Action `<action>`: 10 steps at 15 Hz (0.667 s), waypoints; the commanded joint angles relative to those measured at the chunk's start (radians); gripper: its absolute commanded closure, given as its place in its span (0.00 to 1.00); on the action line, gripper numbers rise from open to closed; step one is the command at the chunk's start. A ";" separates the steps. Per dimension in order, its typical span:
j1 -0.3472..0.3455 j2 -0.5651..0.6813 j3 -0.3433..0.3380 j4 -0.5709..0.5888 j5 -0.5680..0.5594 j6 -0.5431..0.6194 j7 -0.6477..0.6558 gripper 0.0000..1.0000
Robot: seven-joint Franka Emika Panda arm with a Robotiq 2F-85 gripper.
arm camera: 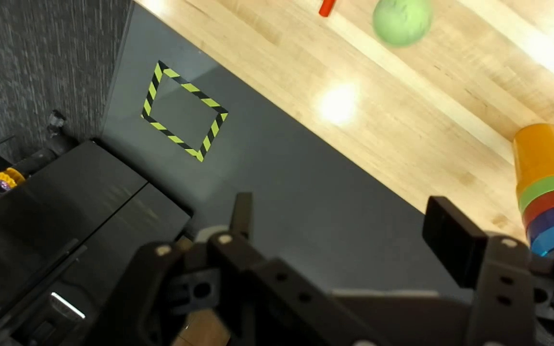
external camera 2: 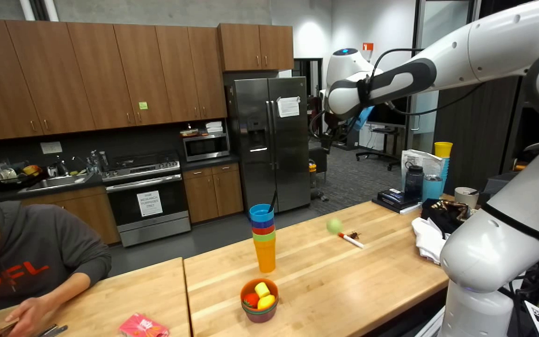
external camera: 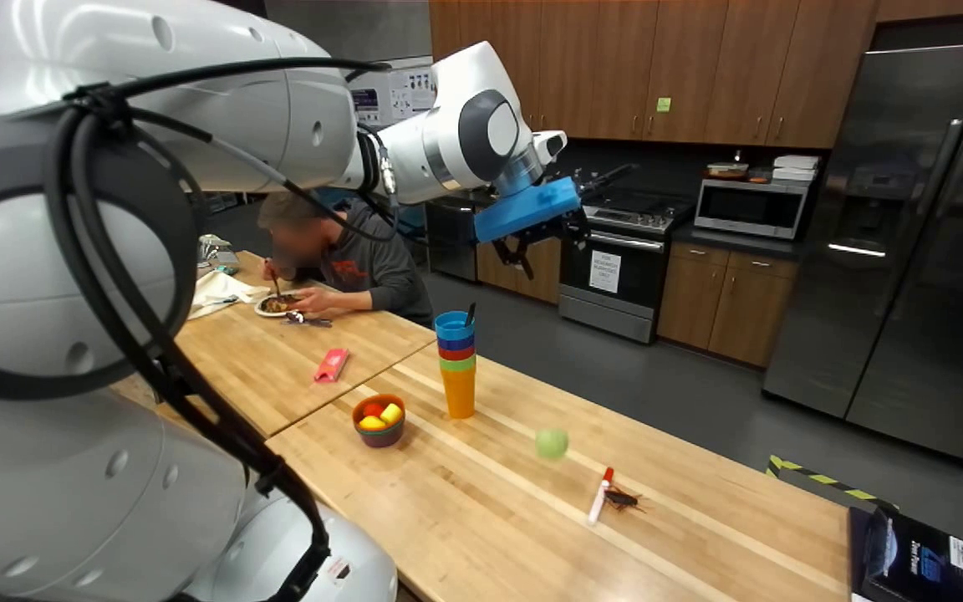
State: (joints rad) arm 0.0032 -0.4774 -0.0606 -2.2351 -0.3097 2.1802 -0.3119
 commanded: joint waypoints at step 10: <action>-0.023 0.069 0.007 -0.213 -0.020 0.224 0.052 0.00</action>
State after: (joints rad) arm -0.0076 -0.4352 -0.0619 -2.3790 -0.3184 2.3333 -0.2918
